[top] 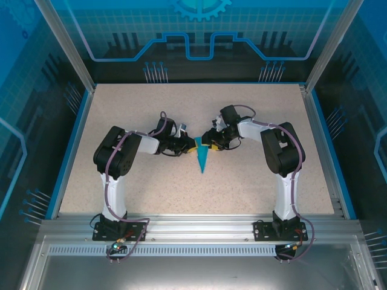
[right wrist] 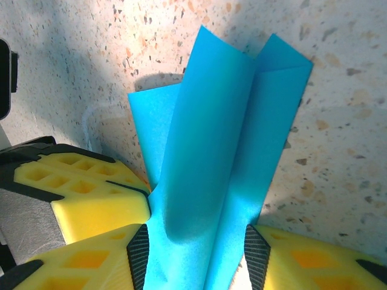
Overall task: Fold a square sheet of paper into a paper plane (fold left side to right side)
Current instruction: Fold the wing for the fifth time at the center of the table.
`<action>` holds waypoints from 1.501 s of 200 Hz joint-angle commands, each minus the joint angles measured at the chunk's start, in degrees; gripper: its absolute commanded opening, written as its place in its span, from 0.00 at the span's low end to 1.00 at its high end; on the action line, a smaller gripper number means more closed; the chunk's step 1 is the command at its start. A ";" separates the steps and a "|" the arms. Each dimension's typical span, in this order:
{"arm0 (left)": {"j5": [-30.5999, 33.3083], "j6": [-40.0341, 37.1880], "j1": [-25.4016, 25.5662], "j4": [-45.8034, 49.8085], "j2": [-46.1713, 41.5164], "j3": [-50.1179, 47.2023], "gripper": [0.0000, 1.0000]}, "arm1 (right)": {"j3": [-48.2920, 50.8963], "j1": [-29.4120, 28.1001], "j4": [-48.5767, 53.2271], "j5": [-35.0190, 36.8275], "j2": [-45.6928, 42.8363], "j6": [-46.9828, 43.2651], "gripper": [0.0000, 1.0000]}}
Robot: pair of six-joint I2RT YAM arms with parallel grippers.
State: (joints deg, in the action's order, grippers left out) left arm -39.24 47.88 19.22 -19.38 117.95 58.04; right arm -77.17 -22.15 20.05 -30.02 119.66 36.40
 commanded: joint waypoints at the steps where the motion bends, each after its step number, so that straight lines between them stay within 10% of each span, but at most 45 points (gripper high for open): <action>1: 0.92 -1.55 -0.60 2.12 1.81 0.21 0.02 | 0.09 -1.92 1.09 -0.81 3.42 -1.15 0.49; 121: 1.58 -2.53 -0.59 3.69 3.60 0.41 0.01 | 3.50 0.18 -0.31 -2.73 -7.22 -0.95 0.45; 154: 1.80 -2.78 -0.60 4.08 3.59 0.38 0.01 | 3.19 -0.49 -3.23 -4.61 -6.10 0.59 0.28; 300: 6.02 -4.53 -1.13 8.35 3.15 0.41 0.00 | 0.27 -2.04 -2.57 -3.01 0.29 0.52 0.28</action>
State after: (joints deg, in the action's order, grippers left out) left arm -39.53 45.91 18.90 -16.93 118.87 59.11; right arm -75.16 -23.27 16.27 -33.41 118.37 37.12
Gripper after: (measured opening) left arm 0.058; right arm 0.275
